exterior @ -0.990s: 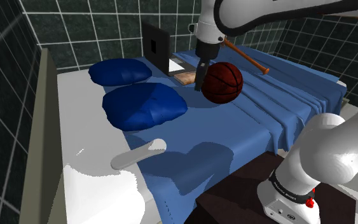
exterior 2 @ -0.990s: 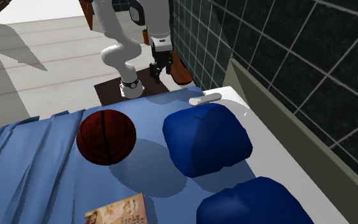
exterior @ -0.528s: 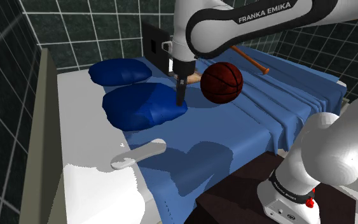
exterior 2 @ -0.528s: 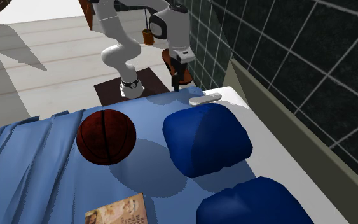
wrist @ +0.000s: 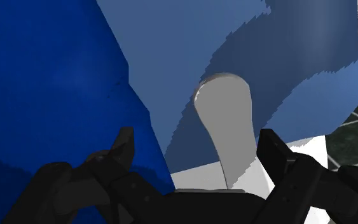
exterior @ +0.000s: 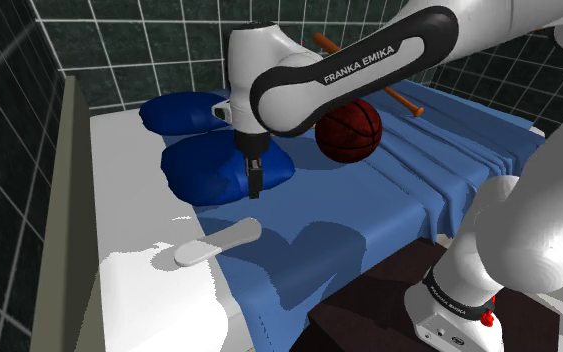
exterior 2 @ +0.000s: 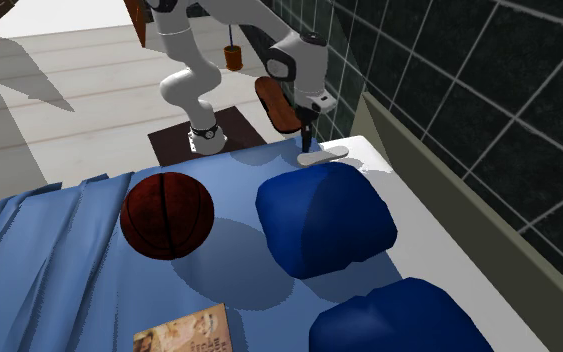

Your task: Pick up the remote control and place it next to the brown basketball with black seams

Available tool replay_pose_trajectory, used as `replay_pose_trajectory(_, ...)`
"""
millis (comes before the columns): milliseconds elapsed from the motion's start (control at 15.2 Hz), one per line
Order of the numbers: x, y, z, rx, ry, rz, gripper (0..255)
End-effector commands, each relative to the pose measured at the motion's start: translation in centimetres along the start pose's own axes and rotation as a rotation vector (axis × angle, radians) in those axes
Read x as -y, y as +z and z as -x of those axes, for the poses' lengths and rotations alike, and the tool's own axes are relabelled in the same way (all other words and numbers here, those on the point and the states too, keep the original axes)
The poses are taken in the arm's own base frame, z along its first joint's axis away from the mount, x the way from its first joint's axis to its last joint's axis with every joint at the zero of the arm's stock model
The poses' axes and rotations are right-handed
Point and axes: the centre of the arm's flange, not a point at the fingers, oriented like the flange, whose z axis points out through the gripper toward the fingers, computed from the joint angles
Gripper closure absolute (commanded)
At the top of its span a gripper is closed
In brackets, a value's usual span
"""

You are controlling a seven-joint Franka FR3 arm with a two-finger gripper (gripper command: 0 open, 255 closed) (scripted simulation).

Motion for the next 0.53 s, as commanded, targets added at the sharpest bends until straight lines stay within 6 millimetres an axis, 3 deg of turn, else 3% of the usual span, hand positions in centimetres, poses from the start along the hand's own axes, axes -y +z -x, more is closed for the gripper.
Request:
replay_pose_trajectory(0, 0.8, 1.6, -1.7, 0.001, -0.065, -0.006, 0)
replay_pose_trajectory(462, 5.5, 6.9, -7.5, 0.007, -0.288, -0.024, 0)
